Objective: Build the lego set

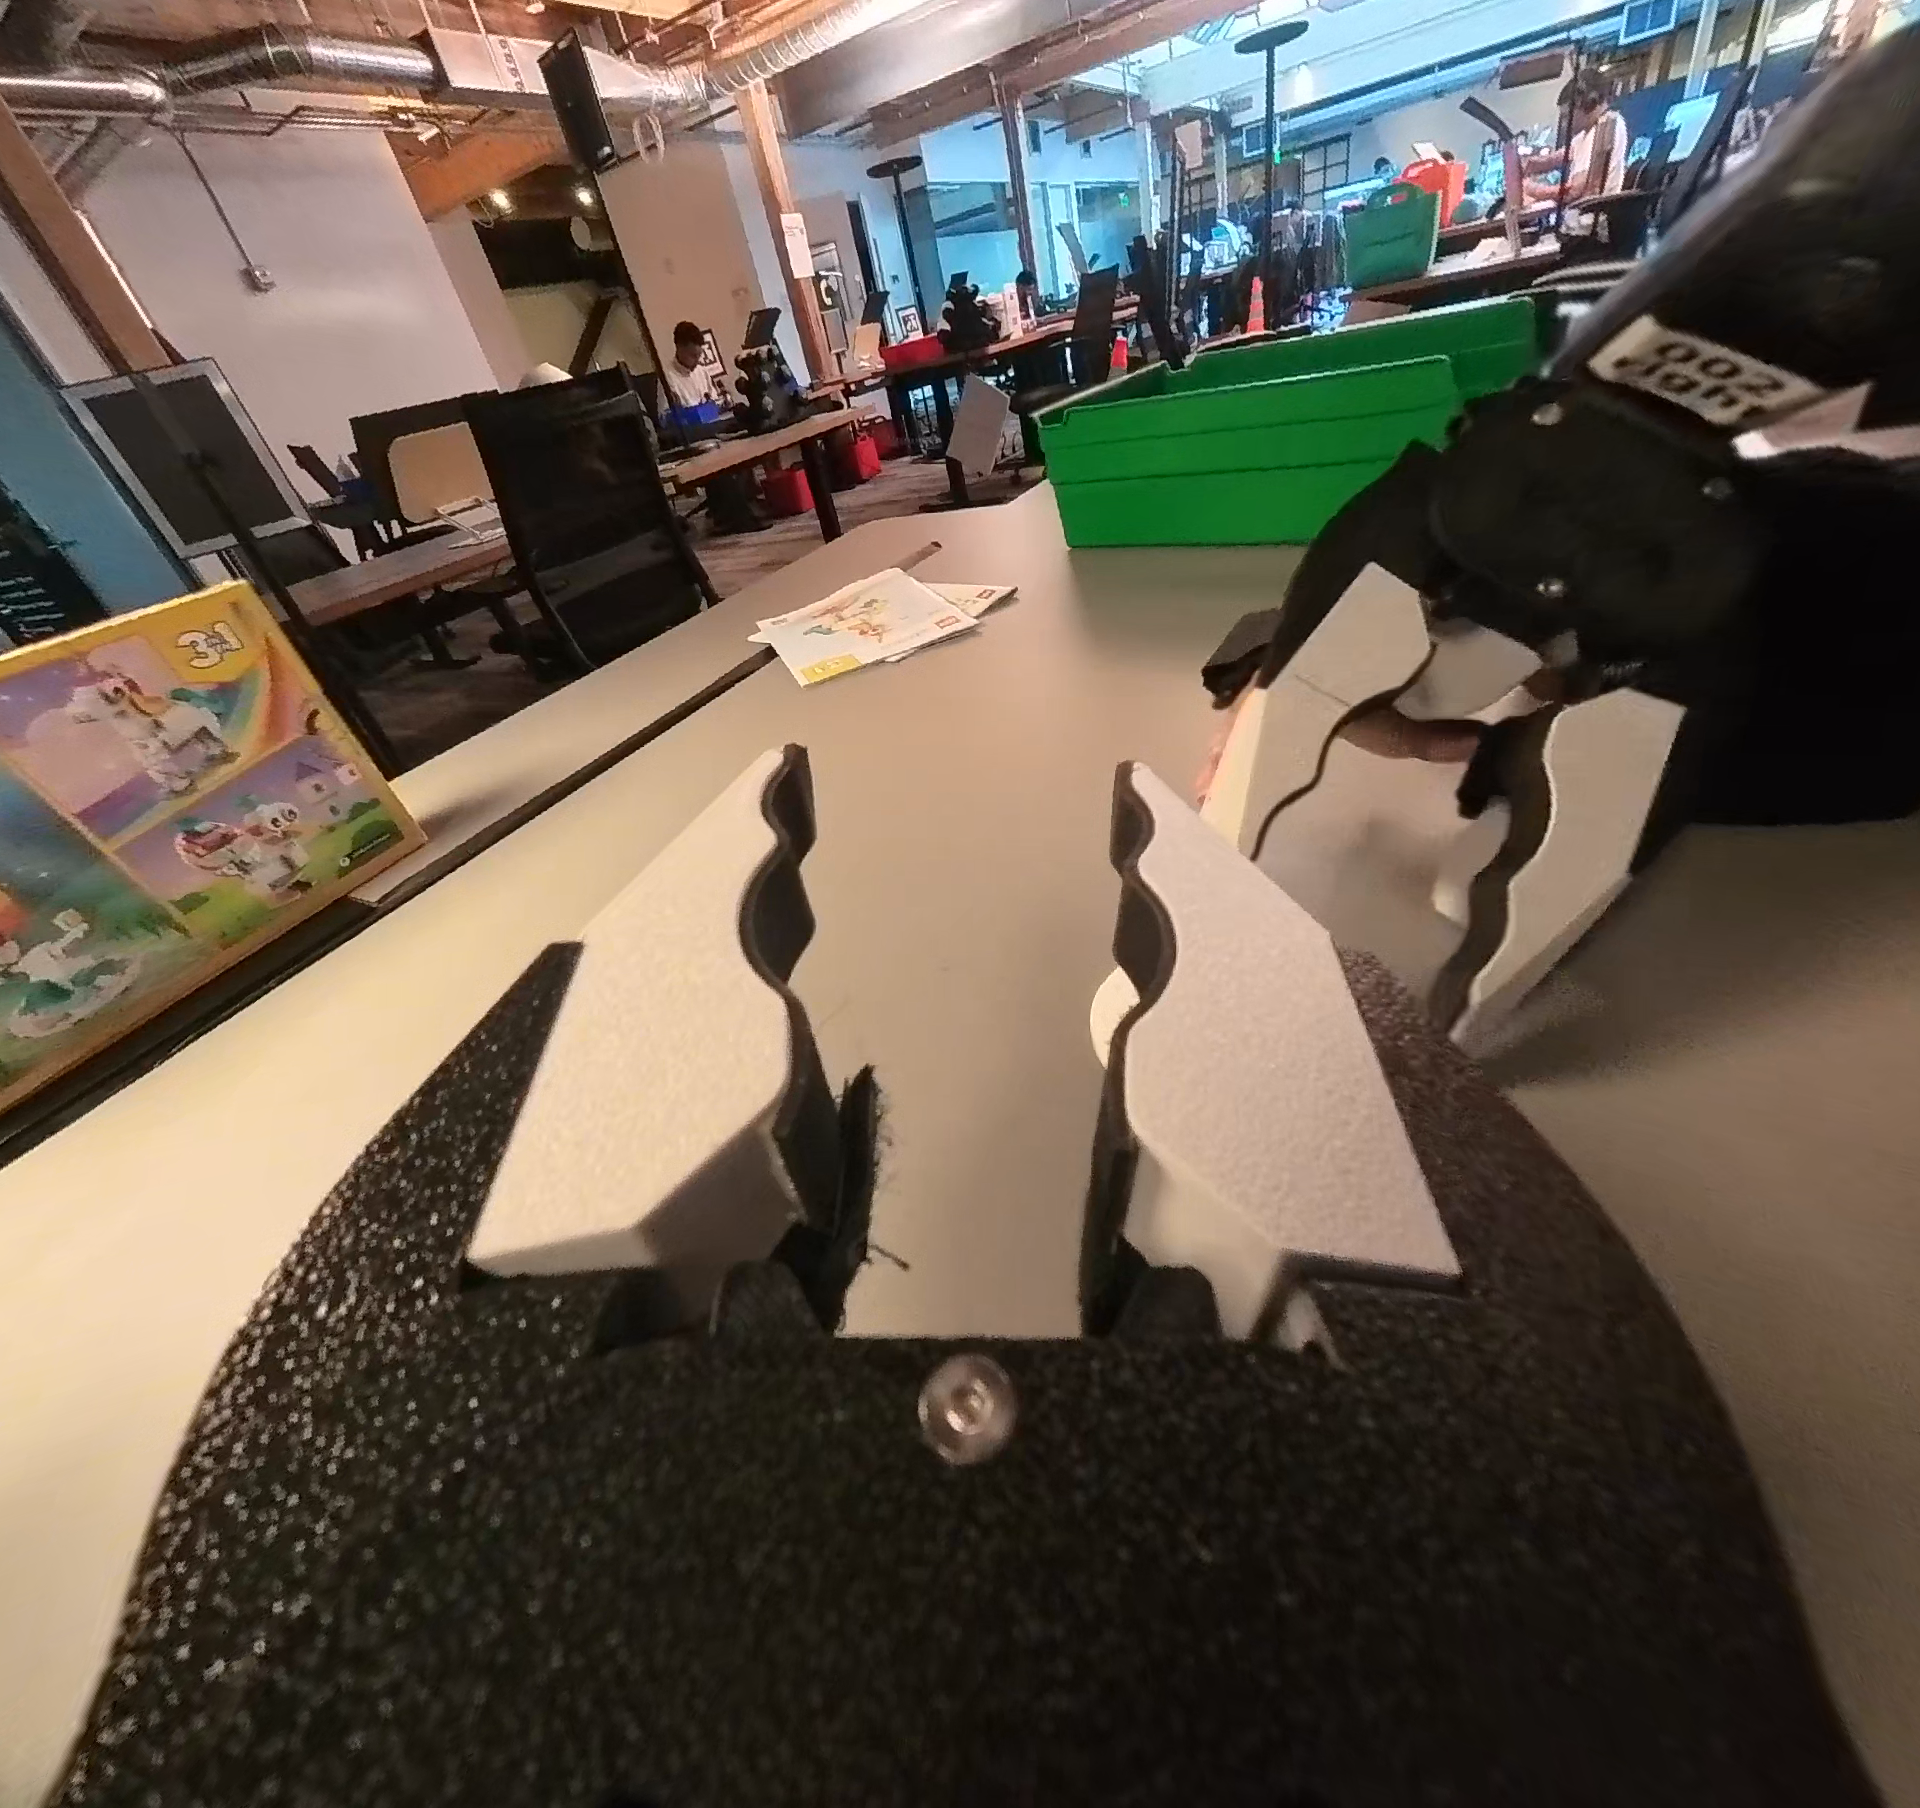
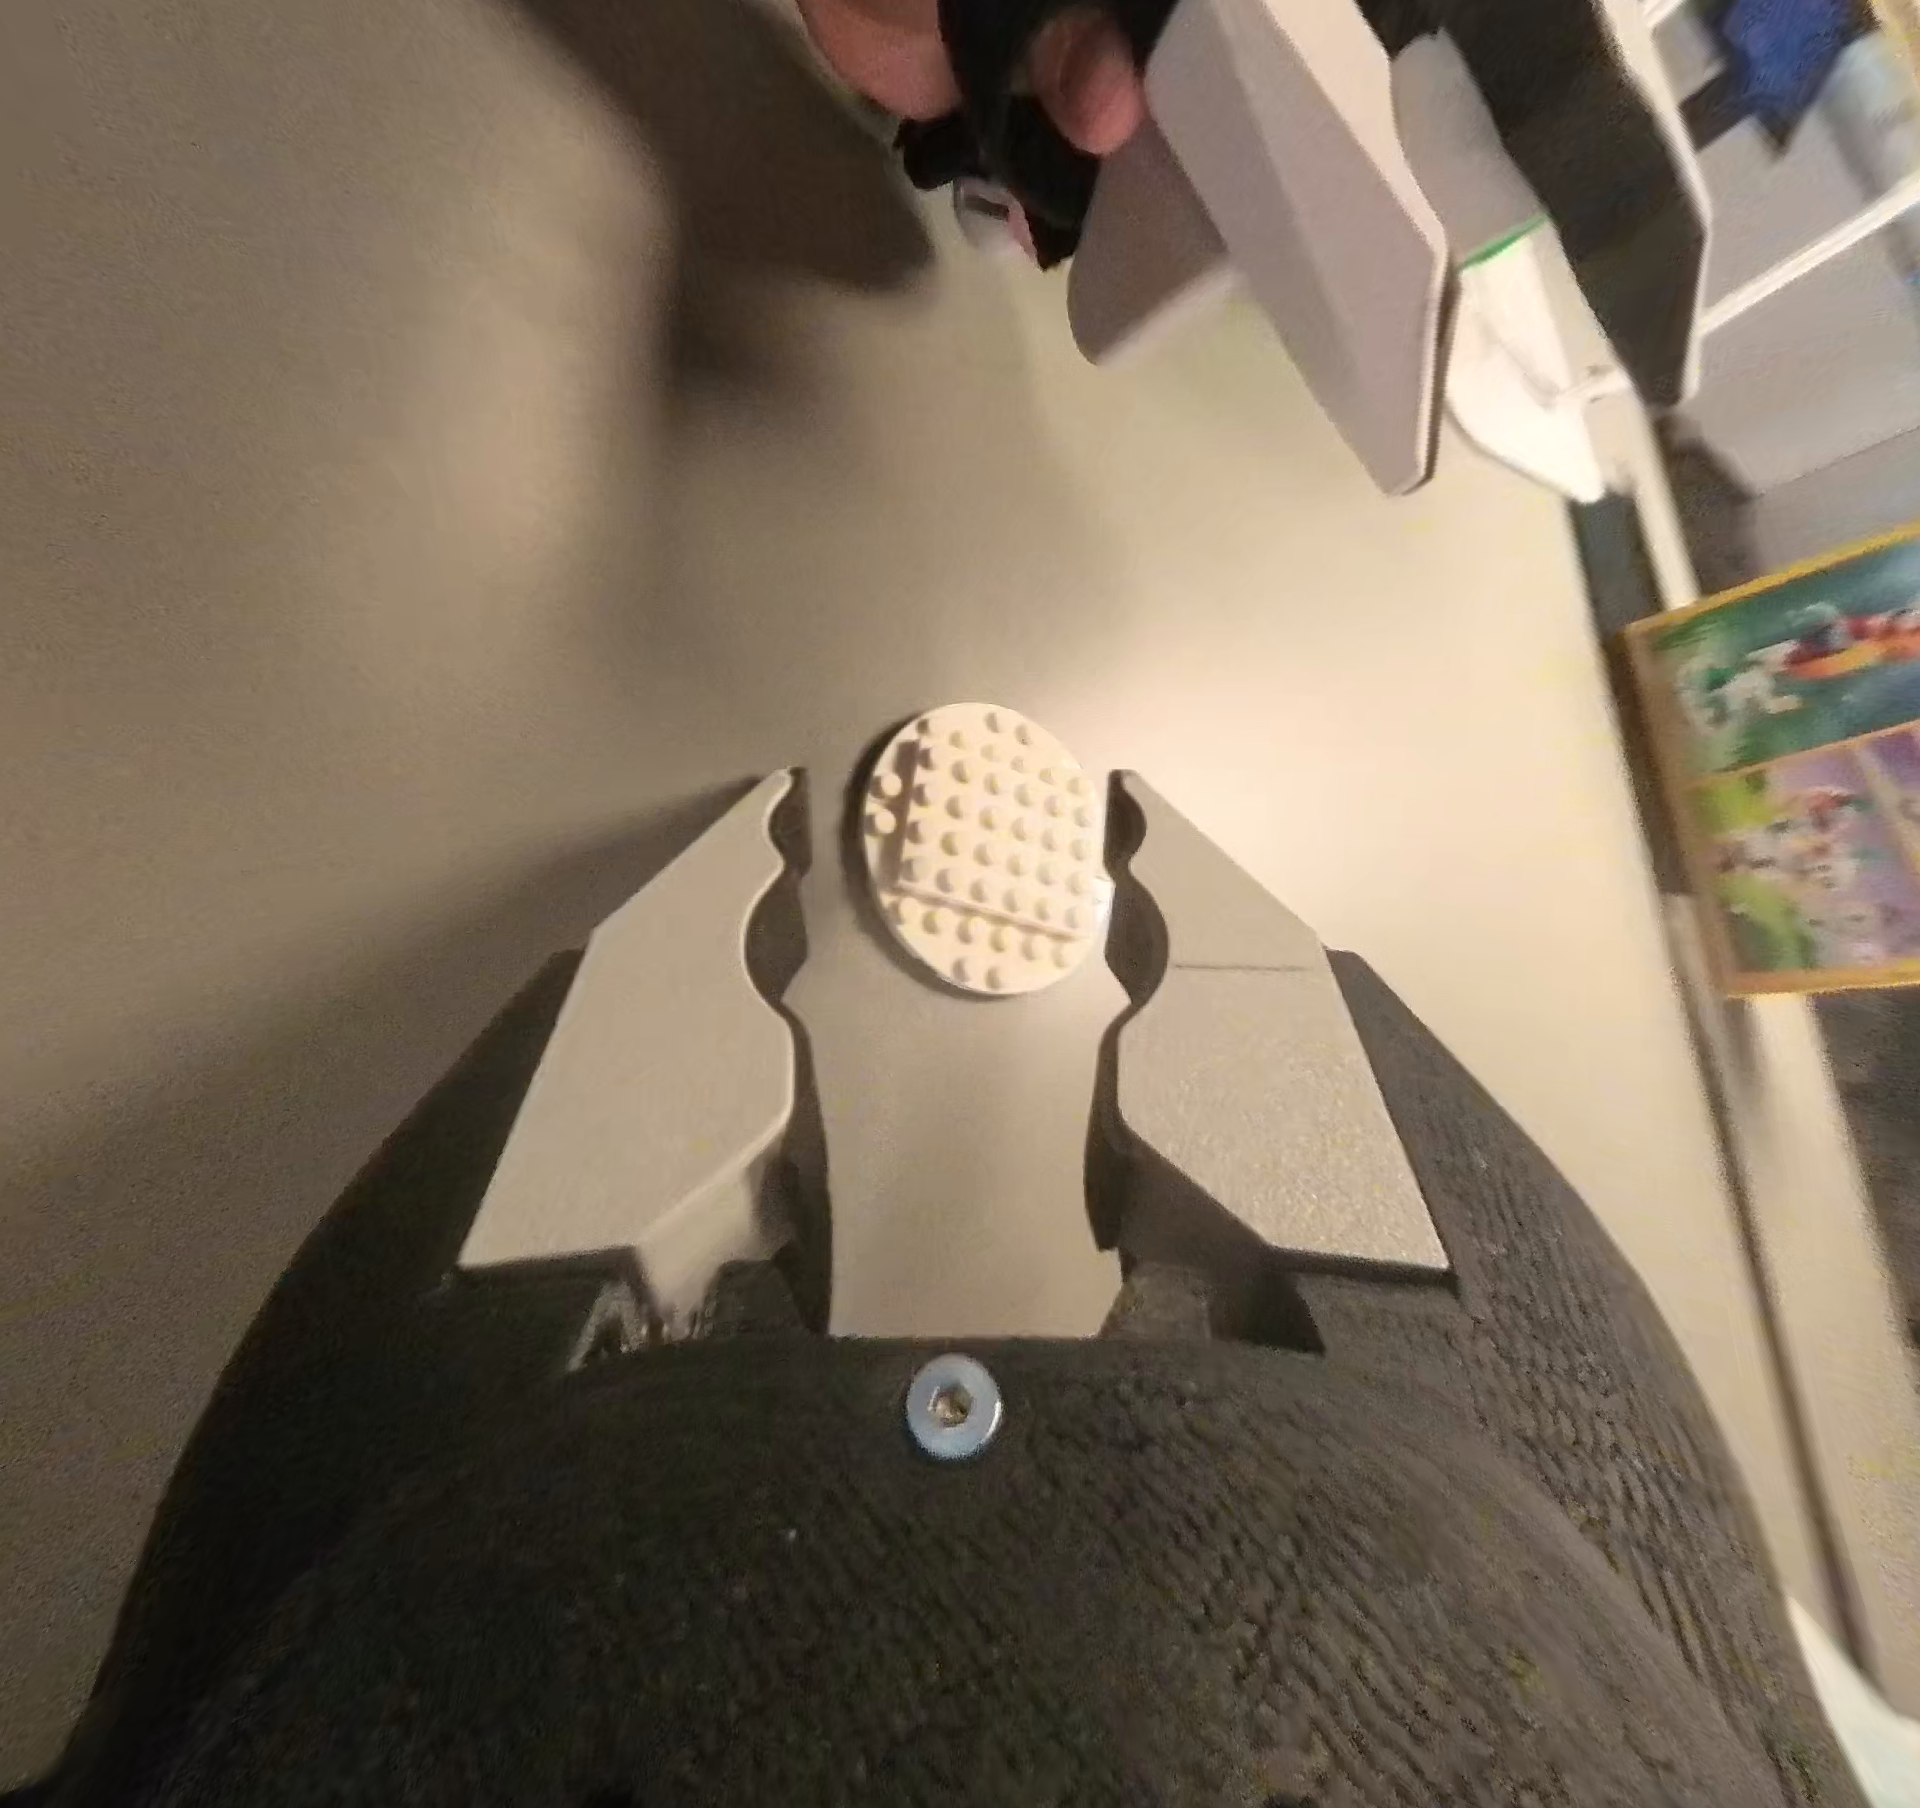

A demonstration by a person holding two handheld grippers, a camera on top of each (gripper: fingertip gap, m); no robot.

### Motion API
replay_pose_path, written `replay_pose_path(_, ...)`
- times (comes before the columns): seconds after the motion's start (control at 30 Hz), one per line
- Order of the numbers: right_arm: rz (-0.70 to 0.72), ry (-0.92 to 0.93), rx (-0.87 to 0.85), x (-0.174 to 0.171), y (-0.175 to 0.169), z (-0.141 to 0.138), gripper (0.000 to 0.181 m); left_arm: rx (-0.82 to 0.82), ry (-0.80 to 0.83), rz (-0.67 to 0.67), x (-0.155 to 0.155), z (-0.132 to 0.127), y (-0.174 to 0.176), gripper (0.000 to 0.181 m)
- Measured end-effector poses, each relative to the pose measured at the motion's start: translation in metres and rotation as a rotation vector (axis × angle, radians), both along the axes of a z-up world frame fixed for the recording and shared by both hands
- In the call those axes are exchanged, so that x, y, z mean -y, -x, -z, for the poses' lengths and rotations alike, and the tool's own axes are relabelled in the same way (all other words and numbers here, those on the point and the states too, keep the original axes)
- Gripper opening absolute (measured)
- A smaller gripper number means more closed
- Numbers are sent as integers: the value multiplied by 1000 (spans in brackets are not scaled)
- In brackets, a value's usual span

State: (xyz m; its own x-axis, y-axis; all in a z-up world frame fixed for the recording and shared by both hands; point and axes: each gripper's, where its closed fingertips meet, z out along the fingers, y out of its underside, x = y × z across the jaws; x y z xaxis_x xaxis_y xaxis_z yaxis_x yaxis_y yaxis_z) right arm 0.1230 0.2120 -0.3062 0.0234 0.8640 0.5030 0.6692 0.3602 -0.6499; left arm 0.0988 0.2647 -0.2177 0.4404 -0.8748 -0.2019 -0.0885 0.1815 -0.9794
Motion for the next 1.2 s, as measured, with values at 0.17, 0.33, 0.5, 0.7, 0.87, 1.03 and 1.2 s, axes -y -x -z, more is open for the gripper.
replay_pose_path(0.17,-53,275,-145,17,-1,-18,69,42,16,-5,-2,-6,3,56)
replay_pose_path(0.33,47,229,-614,-23,-19,-89,62,71,-1,-31,-3,-11,6,56)
replay_pose_path(0.5,369,-249,-891,-70,-77,-131,17,91,-83,-99,-3,-19,8,47)
replay_pose_path(0.7,475,-431,-804,-80,-85,-120,0,62,-186,-164,1,-23,7,21)
replay_pose_path(0.87,501,-276,-910,-86,-101,-120,0,18,-211,-168,3,-19,1,0)
replay_pose_path(1.03,614,-287,-930,-100,-124,-117,0,5,-216,-113,12,-15,-9,0)
replay_pose_path(1.2,672,-360,-890,-108,-130,-116,0,159,-89,-17,44,-63,-8,0)
